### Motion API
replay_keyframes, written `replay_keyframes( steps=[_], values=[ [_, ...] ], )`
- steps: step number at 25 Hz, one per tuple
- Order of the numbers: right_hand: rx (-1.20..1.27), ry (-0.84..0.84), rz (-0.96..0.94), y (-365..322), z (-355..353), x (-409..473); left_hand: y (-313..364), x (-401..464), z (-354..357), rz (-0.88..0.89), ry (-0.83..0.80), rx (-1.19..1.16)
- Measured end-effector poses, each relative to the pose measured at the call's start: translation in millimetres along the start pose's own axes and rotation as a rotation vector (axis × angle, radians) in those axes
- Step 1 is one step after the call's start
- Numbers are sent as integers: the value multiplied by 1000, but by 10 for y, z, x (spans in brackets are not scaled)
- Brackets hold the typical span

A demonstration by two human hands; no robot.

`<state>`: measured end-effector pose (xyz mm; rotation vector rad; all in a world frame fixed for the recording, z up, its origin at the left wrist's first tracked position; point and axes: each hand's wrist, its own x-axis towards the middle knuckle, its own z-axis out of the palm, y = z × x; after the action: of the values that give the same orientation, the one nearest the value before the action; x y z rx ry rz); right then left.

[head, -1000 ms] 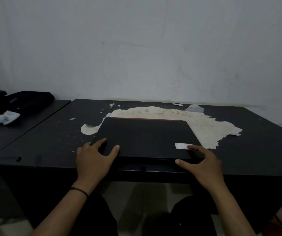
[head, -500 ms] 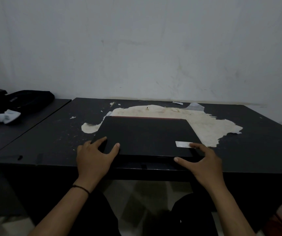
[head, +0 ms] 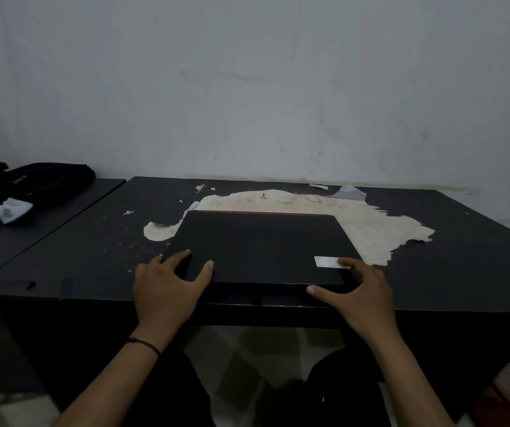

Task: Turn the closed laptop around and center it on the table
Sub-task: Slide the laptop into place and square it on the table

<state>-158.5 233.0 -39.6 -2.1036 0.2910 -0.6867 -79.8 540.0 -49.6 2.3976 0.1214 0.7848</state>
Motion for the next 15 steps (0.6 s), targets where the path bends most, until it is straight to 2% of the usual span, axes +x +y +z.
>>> replay_keyframes(
  steps=[15],
  values=[
    [-62,18,1,19,-13,-33,-31,-36,17,30,41,-4]
  ],
)
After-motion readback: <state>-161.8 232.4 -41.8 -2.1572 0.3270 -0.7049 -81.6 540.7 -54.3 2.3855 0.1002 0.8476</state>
